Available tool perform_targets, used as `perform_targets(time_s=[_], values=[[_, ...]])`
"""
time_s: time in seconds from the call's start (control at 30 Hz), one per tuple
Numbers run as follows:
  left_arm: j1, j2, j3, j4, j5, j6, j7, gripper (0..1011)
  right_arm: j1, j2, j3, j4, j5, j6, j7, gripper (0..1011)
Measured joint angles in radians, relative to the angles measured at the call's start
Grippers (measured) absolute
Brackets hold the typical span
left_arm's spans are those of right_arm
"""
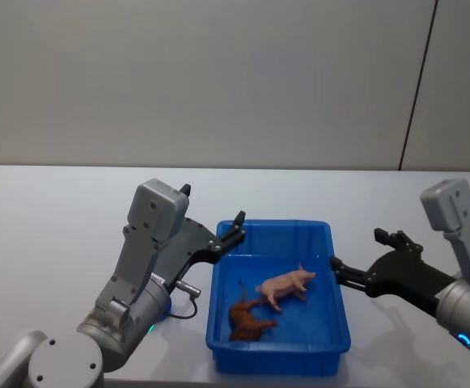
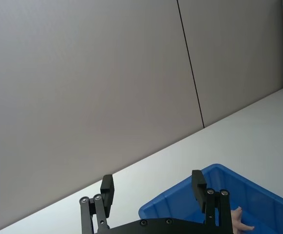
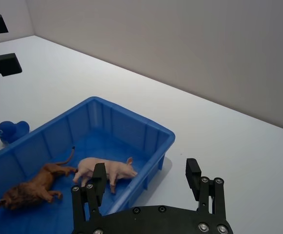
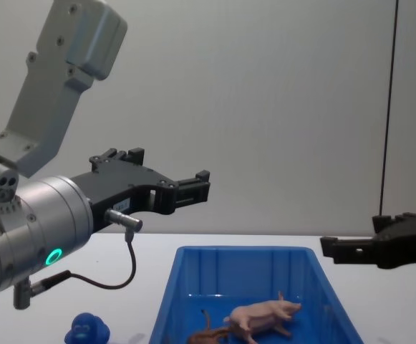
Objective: Pick up the two dolls from the table and place them into the box.
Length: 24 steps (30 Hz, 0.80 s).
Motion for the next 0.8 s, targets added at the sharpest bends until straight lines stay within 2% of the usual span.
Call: perform_targets(time_s=[0.17,0.4,0.57,0.8], values=[[0.005,0.002,-0.001,-0.007,0.0,0.01,0.003,1001,-0.001,0.011,0.008,0.012,0.002,-0.02,0.011,1001],[0.035,0.021,-0.003,-0.05,-0.009,0.053,0.035,1001,-0.002,0.023,0.016,0.024,0.003,-0.039,0.022,1001],[0.077,0.049,-0.006,-0.102,-0.033,0.098,0.082,1001,-0.002,0.028,0.021,0.029,0.004,-0.048,0.027,1001],[0.136,0.094,-0.019,-0.151,-0.085,0.128,0.125,1001,-0.003,0.032,0.024,0.033,0.005,-0.055,0.03,1001]])
